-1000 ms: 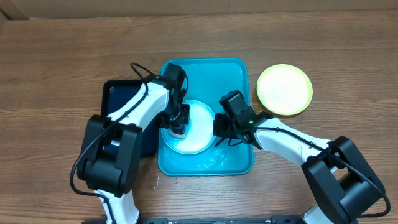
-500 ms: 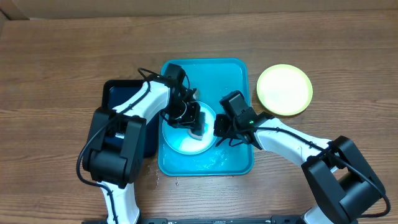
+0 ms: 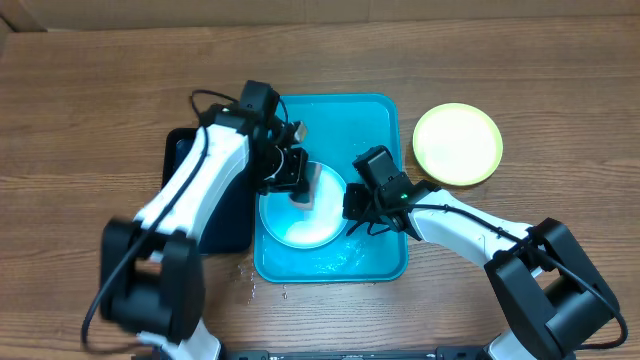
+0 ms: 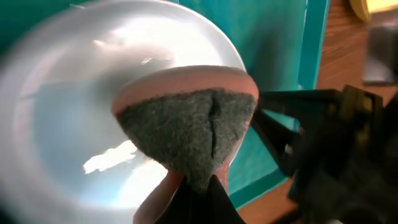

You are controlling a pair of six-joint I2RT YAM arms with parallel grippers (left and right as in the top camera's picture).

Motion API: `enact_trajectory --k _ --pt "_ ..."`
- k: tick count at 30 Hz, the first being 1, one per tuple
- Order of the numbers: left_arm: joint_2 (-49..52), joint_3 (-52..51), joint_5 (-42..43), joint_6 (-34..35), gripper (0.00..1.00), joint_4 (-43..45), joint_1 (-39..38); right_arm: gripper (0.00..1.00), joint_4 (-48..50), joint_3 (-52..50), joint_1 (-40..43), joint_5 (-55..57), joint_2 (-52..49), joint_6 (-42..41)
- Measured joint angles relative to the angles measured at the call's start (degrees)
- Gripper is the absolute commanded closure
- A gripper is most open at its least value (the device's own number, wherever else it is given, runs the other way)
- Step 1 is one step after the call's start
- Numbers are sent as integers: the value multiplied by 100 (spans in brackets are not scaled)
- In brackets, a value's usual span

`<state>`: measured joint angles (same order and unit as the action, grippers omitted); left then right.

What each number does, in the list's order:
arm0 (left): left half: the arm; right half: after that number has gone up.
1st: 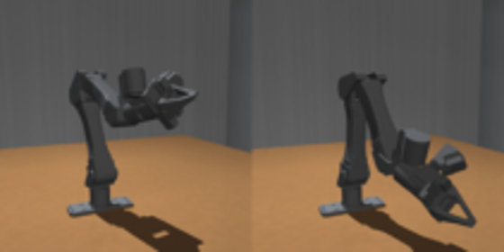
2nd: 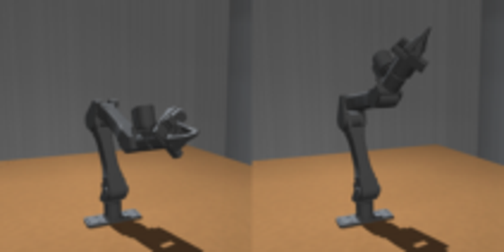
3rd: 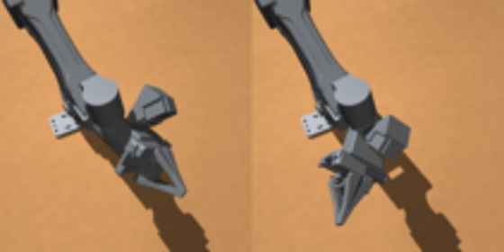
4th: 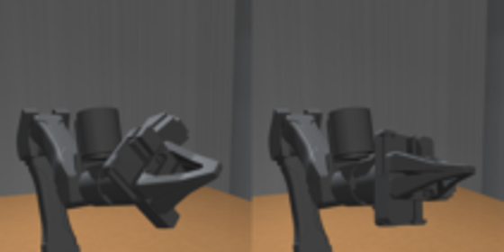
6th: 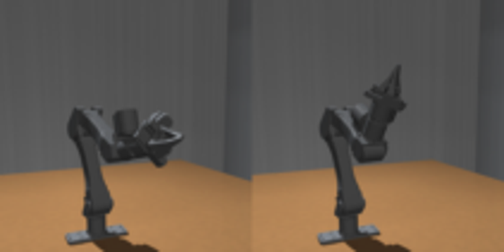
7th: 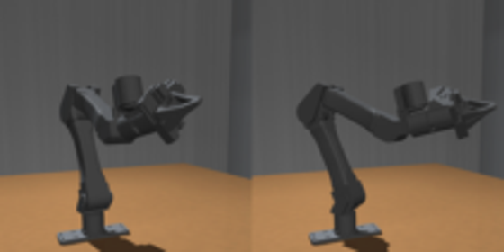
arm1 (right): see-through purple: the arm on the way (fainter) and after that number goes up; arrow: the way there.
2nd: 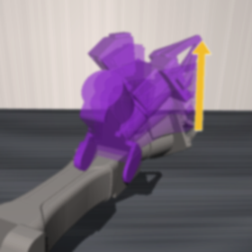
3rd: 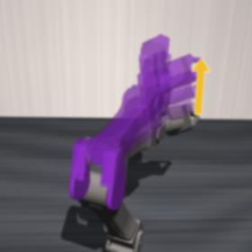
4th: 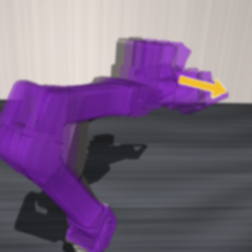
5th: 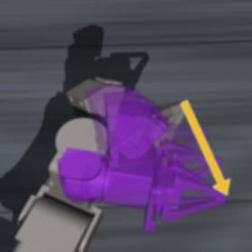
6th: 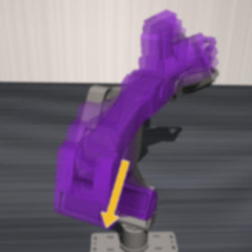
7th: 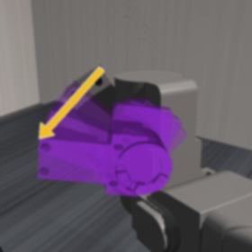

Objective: Clean dirty plates on tray and stack at the side
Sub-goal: 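Keep wiping the white plate surface with the sponge in the left gripper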

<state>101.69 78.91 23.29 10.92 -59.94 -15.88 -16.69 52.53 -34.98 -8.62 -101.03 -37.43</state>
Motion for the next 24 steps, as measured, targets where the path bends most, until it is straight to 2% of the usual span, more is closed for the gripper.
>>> enact_trajectory --k 4,8,16,24 --pt "-271 31 -848 116 96 -184 -168 96 0 0 0 -7 2 -2" --pt "-197 -146 -1384 262 96 -4 -269 96 2 0 0 -13 0 -2" --pt "181 -621 -1672 380 96 376 -269 96 2 0 -4 -11 2 -2" --pt "968 -708 -1591 420 96 525 -269 96 0 0 -4 -13 0 -2"
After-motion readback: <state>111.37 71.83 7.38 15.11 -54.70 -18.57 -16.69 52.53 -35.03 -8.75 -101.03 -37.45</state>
